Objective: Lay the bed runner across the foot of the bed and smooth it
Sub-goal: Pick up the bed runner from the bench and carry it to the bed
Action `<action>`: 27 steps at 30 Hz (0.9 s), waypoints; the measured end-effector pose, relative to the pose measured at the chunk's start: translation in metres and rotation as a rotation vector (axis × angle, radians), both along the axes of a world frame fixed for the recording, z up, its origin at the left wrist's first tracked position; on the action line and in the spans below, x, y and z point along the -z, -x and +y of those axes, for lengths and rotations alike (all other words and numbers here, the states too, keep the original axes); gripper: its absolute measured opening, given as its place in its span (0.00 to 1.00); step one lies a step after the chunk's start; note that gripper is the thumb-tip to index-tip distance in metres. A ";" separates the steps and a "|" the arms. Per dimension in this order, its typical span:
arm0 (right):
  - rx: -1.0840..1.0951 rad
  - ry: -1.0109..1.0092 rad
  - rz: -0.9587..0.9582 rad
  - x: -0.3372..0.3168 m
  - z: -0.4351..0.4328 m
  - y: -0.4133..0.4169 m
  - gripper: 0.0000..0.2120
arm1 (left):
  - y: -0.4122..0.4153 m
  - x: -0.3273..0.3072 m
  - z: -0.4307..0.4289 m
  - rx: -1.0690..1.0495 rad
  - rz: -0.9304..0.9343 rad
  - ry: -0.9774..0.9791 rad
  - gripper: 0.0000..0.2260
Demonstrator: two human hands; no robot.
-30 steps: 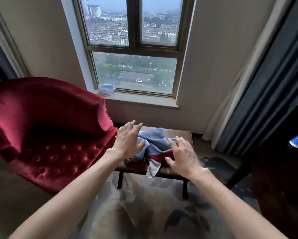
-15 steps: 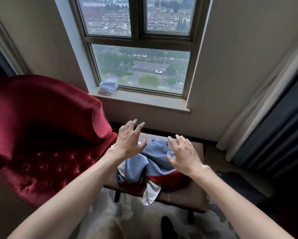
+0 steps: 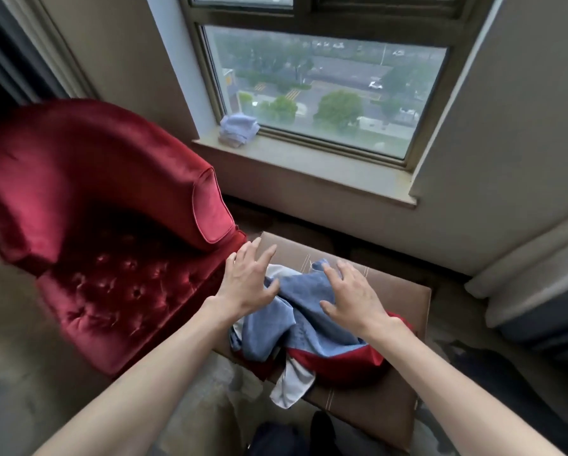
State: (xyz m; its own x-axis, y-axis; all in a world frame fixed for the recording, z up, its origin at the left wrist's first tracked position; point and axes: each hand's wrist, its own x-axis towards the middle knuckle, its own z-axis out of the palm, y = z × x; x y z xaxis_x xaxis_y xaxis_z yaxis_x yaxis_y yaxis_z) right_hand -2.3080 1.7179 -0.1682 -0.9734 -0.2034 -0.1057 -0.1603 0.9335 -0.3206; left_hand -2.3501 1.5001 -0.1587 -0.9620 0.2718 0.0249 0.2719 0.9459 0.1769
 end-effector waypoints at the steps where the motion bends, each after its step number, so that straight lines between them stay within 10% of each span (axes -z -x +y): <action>1: 0.001 0.020 -0.021 0.006 0.000 0.006 0.35 | 0.004 0.008 -0.002 -0.009 -0.020 0.000 0.32; 17: -0.010 -0.087 -0.256 0.170 0.003 0.064 0.36 | 0.055 0.183 0.001 0.091 -0.291 0.155 0.39; 27: -0.062 -0.206 -0.302 0.324 -0.001 0.091 0.54 | 0.086 0.341 0.000 0.046 -0.404 0.232 0.54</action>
